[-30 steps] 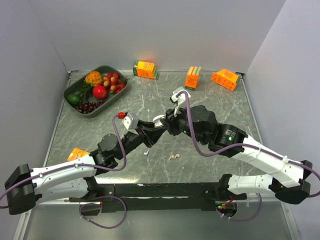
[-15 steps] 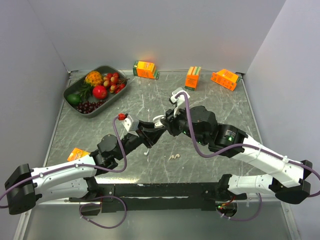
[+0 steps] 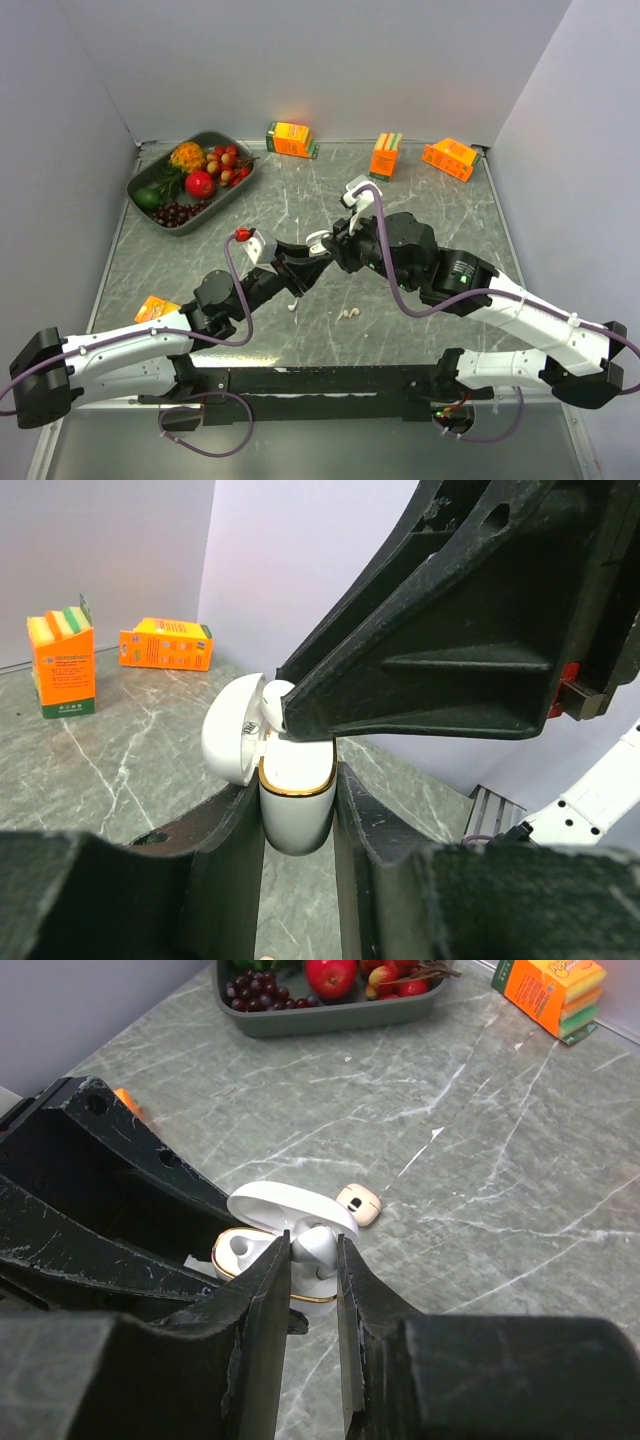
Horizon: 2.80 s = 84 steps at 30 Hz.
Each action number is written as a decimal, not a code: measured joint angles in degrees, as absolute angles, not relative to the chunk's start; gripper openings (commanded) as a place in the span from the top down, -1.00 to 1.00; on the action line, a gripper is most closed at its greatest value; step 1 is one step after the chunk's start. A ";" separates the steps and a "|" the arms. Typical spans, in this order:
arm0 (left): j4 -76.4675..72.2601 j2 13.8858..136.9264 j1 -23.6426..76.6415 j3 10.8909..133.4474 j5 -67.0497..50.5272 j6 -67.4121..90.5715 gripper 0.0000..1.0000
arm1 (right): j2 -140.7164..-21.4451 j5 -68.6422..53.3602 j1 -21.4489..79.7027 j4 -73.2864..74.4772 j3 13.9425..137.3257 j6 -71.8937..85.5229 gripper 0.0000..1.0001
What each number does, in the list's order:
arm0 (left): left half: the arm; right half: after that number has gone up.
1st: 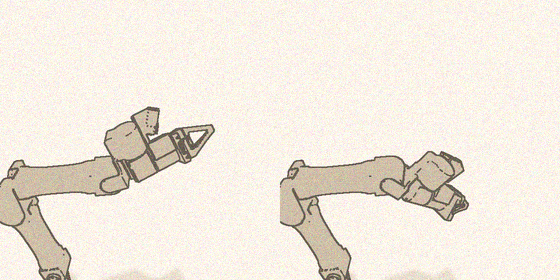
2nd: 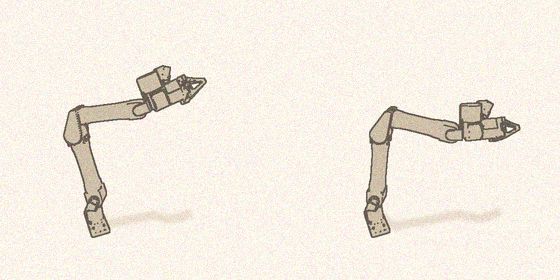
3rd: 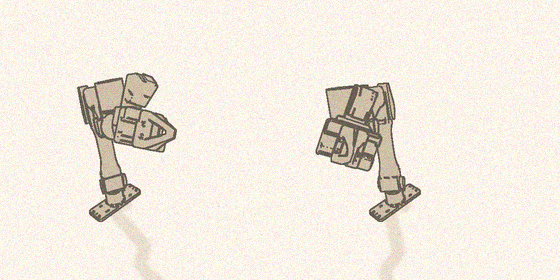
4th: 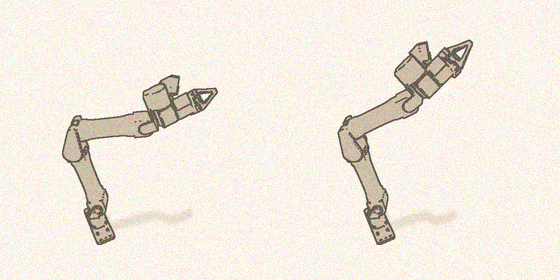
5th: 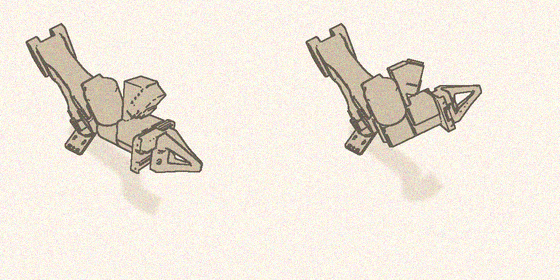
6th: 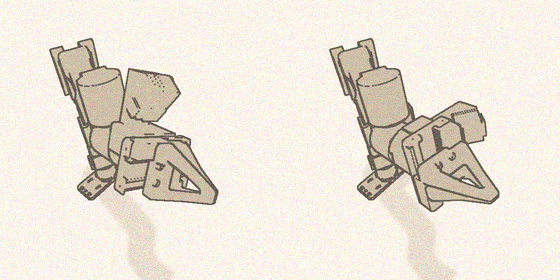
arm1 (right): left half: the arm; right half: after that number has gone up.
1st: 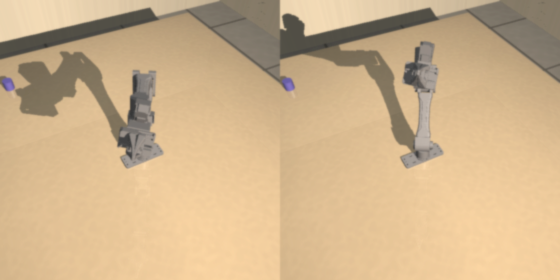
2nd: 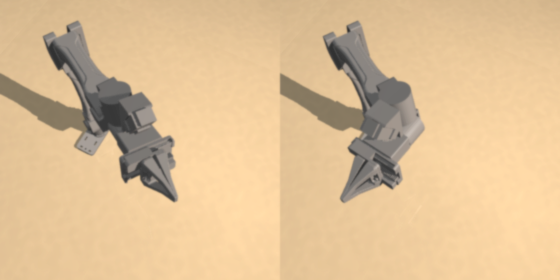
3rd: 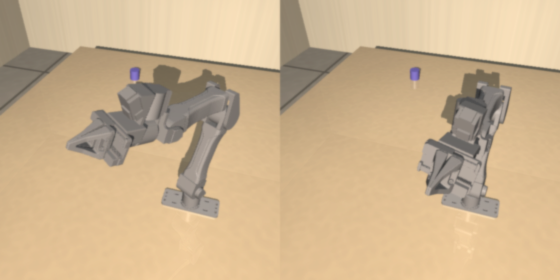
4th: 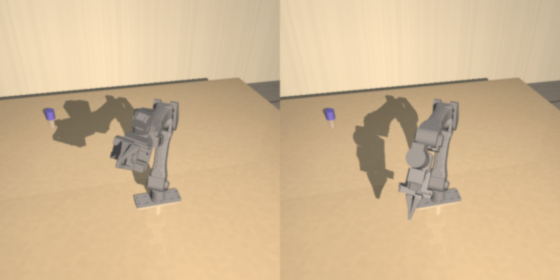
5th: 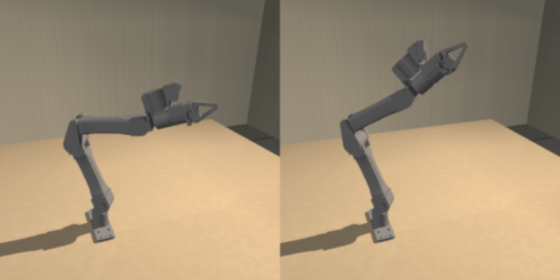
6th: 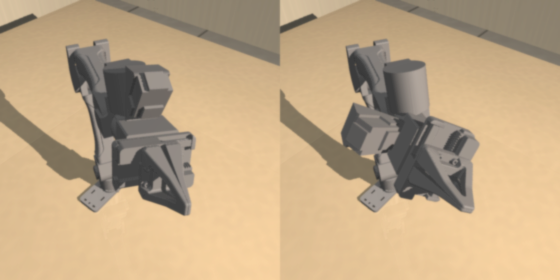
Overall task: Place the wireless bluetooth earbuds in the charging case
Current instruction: Pick up the earbud from the charging case, then place the earbud in the charging case.
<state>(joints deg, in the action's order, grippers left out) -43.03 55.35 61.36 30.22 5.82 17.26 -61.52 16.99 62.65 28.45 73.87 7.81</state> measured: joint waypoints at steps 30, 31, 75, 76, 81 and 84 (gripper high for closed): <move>-39.70 58.30 61.98 28.62 2.83 17.21 0.97 | -56.31 22.26 62.59 18.04 72.79 4.29 1.00; -40.95 58.06 61.98 27.66 2.81 16.58 0.97 | -56.21 21.80 62.59 17.89 72.62 4.60 1.00; -48.84 58.13 62.41 24.51 5.67 9.76 0.97 | -55.59 12.69 63.68 12.91 60.75 10.04 1.00; -48.71 58.13 62.41 24.51 5.67 9.89 0.97 | -55.59 12.99 63.70 12.71 60.66 10.20 1.00; -48.56 58.13 62.41 24.51 5.72 10.39 0.97 | -55.61 14.00 63.72 12.16 60.36 10.52 1.00; -48.56 58.11 62.41 24.51 5.89 10.81 0.97 | -55.61 14.13 63.75 11.22 59.83 10.63 1.00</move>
